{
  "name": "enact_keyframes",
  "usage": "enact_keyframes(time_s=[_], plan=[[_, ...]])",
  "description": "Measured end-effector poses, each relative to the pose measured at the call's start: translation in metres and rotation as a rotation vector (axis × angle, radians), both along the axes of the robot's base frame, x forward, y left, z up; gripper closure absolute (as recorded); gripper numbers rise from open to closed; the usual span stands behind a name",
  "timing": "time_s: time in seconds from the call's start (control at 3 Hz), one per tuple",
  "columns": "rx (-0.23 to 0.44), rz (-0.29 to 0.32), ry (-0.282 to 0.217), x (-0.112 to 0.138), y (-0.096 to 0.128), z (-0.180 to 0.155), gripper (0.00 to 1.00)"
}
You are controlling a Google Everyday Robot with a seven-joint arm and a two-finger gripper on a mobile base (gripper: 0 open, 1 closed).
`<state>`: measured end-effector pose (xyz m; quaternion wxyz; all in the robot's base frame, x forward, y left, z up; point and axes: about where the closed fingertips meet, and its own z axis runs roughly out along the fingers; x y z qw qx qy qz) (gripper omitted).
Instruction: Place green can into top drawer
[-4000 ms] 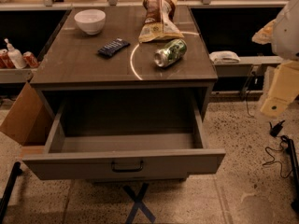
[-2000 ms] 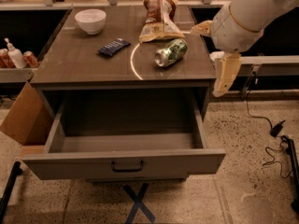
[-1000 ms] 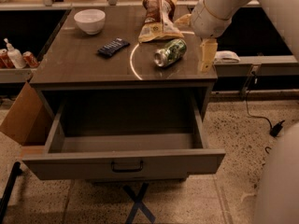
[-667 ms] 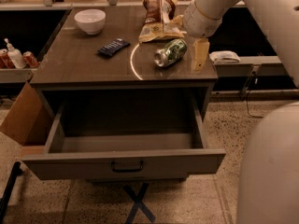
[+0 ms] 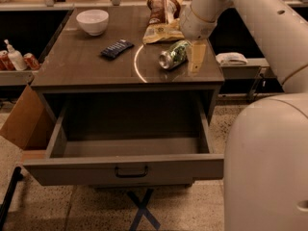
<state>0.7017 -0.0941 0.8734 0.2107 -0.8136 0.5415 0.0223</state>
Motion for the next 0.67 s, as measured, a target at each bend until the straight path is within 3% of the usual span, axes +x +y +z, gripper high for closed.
enact_keyframes(time_s=[0.67], plan=[[-0.013, -0.025, 0.048, 0.016, -0.001, -0.023, 0.00]])
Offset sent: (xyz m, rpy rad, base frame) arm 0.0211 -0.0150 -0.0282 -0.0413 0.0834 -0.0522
